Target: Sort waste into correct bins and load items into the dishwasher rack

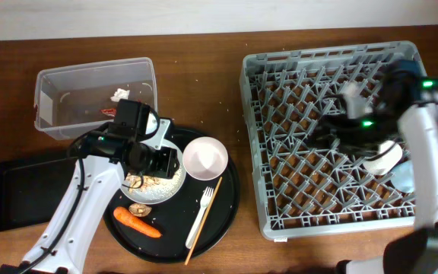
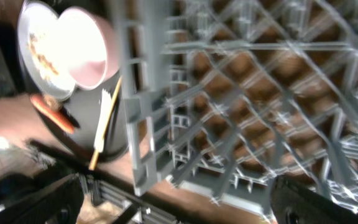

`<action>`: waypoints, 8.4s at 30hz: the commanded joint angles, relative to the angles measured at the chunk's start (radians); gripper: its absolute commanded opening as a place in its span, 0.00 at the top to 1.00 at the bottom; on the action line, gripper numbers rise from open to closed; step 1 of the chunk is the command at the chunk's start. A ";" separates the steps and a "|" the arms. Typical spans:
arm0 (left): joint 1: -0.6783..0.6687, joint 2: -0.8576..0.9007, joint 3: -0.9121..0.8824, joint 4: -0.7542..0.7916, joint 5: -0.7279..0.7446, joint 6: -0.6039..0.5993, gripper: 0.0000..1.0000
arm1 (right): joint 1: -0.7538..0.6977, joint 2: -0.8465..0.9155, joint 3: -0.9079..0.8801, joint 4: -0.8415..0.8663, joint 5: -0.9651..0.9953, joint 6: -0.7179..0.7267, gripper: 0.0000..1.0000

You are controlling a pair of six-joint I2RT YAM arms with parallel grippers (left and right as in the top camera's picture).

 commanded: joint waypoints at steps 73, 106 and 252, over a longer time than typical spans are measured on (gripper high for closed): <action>0.421 -0.015 0.003 -0.128 -0.080 -0.078 0.06 | 0.146 0.129 0.680 -0.225 1.495 0.764 0.96; 0.421 -0.015 0.003 -0.127 -0.069 -0.087 0.06 | 0.147 0.716 0.546 0.208 1.515 0.512 0.96; 0.344 -0.015 0.003 -0.138 -0.150 -0.088 0.01 | 1.086 0.475 -0.119 0.634 0.443 0.929 0.75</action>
